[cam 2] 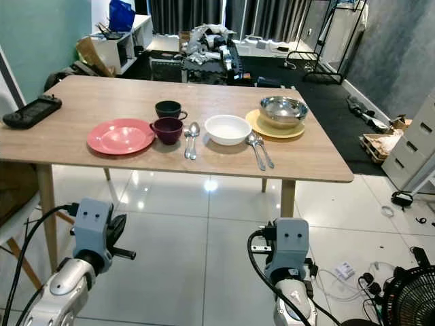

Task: Setting the table

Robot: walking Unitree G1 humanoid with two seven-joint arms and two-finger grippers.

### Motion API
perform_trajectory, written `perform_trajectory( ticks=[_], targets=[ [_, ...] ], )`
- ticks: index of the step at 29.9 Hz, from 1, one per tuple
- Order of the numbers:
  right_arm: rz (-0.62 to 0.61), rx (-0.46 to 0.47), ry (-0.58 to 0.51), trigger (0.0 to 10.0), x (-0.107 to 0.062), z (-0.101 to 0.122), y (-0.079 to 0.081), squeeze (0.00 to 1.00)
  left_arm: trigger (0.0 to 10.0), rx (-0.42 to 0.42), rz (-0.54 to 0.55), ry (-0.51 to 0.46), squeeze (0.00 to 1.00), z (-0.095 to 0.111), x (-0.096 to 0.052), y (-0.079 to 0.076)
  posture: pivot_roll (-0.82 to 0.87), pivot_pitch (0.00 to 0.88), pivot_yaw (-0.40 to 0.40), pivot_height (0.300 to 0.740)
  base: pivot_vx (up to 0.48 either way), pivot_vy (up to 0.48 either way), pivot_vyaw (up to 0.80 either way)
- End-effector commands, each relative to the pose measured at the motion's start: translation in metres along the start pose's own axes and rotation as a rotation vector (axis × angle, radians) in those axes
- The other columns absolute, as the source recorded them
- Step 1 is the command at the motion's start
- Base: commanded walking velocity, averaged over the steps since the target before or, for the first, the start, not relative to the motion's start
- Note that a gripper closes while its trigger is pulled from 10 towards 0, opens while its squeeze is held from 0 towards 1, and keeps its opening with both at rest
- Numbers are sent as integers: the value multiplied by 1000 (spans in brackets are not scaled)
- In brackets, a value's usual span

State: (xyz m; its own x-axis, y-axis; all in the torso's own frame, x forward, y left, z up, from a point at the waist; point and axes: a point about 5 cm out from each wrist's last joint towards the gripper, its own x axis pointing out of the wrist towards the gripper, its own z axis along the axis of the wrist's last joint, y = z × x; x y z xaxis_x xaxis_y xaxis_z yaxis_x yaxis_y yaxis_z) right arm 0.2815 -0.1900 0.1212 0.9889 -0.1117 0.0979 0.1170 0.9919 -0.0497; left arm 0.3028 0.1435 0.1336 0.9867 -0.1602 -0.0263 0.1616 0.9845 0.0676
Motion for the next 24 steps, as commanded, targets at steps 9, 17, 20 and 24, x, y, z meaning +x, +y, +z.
perform_trajectory(
  ticks=[9, 17, 20, 24],
  targets=[
    [-4, 8, 15, 10000, -1, -2, 2, 0, 10000, 5, 3, -2, 0, 1, 0, 1, 104, 69, 66, 740, 0, 0, 0],
    [-4, 6, 14, 10000, -1, -2, 2, 0, 10000, 6, 5, -3, 0, 1, 0, 1, 103, 63, 66, 740, 0, 0, 0],
    [-4, 5, 16, 10000, 0, -2, 1, 0, 10000, 8, 8, -5, 0, 2, 1, 2, 104, 62, 65, 740, 0, 0, 0],
    [-12, 2, 15, 10000, 1, -3, -1, 0, 10000, 2, 17, -13, 0, 4, 2, 4, 103, 61, 67, 740, 0, 0, 0]
  ],
)
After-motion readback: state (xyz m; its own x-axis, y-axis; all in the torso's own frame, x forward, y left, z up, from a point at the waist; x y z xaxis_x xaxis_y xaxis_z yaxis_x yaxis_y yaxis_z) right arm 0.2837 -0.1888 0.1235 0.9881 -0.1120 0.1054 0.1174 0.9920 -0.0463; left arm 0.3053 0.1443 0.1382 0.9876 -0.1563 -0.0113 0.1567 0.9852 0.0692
